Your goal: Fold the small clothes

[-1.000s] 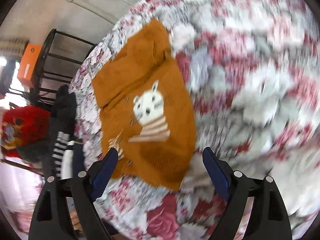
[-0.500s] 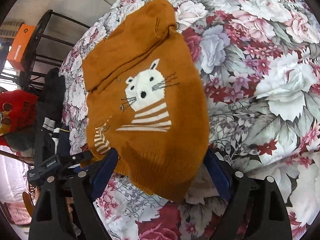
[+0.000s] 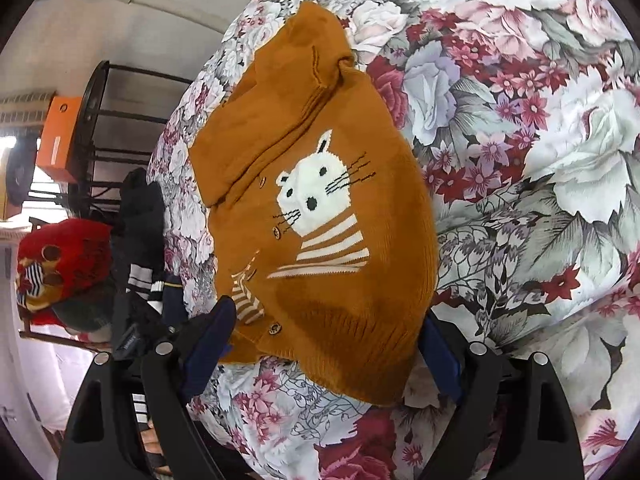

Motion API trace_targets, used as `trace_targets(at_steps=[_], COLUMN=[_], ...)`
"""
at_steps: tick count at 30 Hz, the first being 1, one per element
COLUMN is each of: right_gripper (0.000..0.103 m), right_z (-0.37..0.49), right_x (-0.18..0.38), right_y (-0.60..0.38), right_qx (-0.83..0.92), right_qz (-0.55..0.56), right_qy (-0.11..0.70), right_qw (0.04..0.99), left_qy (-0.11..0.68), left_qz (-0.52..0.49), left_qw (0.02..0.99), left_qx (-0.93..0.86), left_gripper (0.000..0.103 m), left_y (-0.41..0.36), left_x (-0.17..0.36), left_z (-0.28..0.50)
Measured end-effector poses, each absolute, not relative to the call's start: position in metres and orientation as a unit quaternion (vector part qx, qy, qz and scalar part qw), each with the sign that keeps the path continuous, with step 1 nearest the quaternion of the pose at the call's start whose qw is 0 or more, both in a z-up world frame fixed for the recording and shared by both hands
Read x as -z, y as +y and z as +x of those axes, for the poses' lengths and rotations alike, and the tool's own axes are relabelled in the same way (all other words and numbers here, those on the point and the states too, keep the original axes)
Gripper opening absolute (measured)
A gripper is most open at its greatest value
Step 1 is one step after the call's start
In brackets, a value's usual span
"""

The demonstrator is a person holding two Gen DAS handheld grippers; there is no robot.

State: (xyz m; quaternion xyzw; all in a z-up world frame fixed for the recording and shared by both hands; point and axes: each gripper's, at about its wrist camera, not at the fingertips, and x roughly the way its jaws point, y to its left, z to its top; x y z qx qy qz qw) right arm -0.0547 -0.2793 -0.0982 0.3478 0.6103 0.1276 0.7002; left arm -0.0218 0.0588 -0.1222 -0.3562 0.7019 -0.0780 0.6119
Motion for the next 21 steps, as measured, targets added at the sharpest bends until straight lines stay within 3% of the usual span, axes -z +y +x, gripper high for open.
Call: trace_targets(at_steps=[4, 7, 14, 15, 19, 21], right_gripper=[0.079, 0.074, 0.072, 0.070, 0.057, 0.055], right_z=[-0.057, -0.059, -0.060, -0.060, -0.061, -0.062], right_x=[0.099, 0.101, 0.106, 0.106, 0.109, 0.110], right_y=[-0.285, -0.291, -0.300, -0.299, -0.299, -0.301], right_qx=[-0.122, -0.118, -0.112, -0.111, -0.101, -0.100], right_qz=[0.356, 0.372, 0.406, 0.403, 0.393, 0.399], right_qy=[0.602, 0.597, 0.588, 0.589, 0.592, 0.590], right_qw=[0.704, 0.702, 0.690, 0.692, 0.696, 0.695], left_qy=[0.697, 0.693, 0.683, 0.685, 0.707, 0.714], left_qz=[-0.361, -0.380, -0.413, -0.406, -0.383, -0.378], left_qw=[0.612, 0.607, 0.597, 0.600, 0.590, 0.585], left_qx=[0.095, 0.087, 0.084, 0.081, 0.080, 0.077], left_gripper=[0.095, 0.083, 0.079, 0.073, 0.014, 0.007], left_y=[0.051, 0.061, 0.075, 0.073, 0.064, 0.065], left_x=[0.121, 0.123, 0.128, 0.128, 0.136, 0.138], left_z=[-0.022, -0.025, -0.030, -0.030, -0.032, -0.036])
